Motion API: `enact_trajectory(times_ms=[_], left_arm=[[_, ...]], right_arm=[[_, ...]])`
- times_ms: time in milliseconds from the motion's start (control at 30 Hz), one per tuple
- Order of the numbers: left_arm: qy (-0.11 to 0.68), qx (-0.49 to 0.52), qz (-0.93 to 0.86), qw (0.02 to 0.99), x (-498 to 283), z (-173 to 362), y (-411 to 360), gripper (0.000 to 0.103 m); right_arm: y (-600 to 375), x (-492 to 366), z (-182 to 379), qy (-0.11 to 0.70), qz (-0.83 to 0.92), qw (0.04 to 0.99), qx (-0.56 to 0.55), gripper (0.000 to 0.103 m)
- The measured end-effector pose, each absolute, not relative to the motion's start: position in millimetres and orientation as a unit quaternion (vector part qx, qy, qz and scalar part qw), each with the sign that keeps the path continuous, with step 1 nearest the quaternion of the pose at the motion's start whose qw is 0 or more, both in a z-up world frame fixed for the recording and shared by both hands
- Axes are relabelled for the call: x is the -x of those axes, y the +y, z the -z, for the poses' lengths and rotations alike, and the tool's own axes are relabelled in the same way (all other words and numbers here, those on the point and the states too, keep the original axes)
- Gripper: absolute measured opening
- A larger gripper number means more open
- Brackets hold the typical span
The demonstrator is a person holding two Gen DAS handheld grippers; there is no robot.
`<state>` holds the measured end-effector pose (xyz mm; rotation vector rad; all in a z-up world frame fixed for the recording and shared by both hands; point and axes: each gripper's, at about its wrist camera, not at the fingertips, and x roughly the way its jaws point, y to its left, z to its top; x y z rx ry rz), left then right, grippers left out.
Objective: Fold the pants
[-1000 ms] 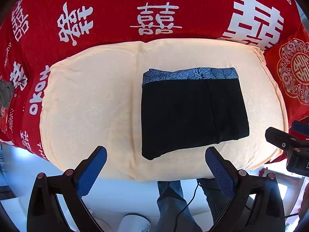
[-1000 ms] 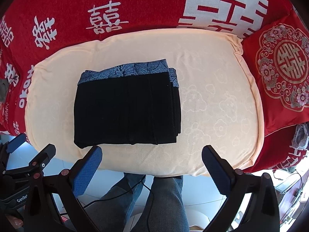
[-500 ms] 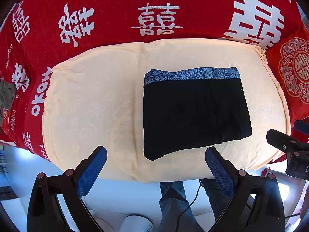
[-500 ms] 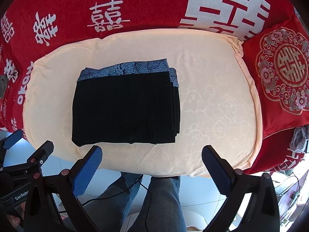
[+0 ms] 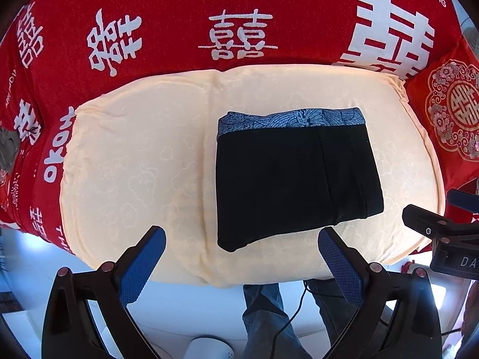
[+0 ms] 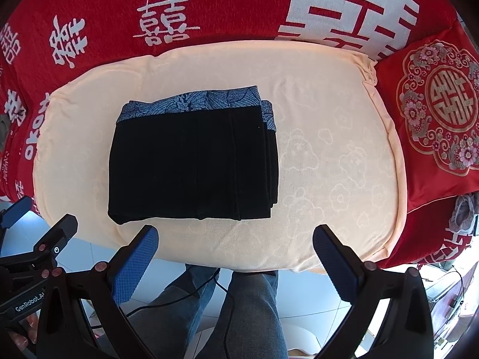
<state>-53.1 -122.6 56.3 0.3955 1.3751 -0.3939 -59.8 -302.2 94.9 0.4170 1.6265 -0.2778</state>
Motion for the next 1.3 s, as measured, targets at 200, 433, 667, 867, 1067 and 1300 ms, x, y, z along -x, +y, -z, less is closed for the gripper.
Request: enact_trajectory(times_ms=[200, 433, 667, 867, 1067, 1300], left_arm=[[0.631, -0.179, 0.172, 0.735, 54, -55, -120, 0.102], [0.628, -0.181, 0.173, 0.737, 55, -57, -119, 0.102], [0.621, -0.178, 0.174, 0.744, 53, -62, -115, 0.102], [0.619, -0.182, 0.164, 0.747, 54, -63, -114, 0.102], [0.616, -0.189, 0.163, 0.747, 56, -65, -116, 0.102], [0.622, -0.180, 0.164, 0.745, 56, -65, -115, 0.102]], right_arm=[[-299, 60, -95, 0.718, 0.122, 0.661, -0.183, 0.103], [-297, 59, -99, 0.715, 0.127, 0.662, -0.184, 0.103], [-291, 55, -103, 0.714, 0.123, 0.668, -0.174, 0.103], [-290, 55, -103, 0.714, 0.124, 0.667, -0.173, 0.103], [-290, 55, -103, 0.714, 0.123, 0.668, -0.172, 0.103], [-293, 59, -103, 0.713, 0.127, 0.667, -0.176, 0.103]])
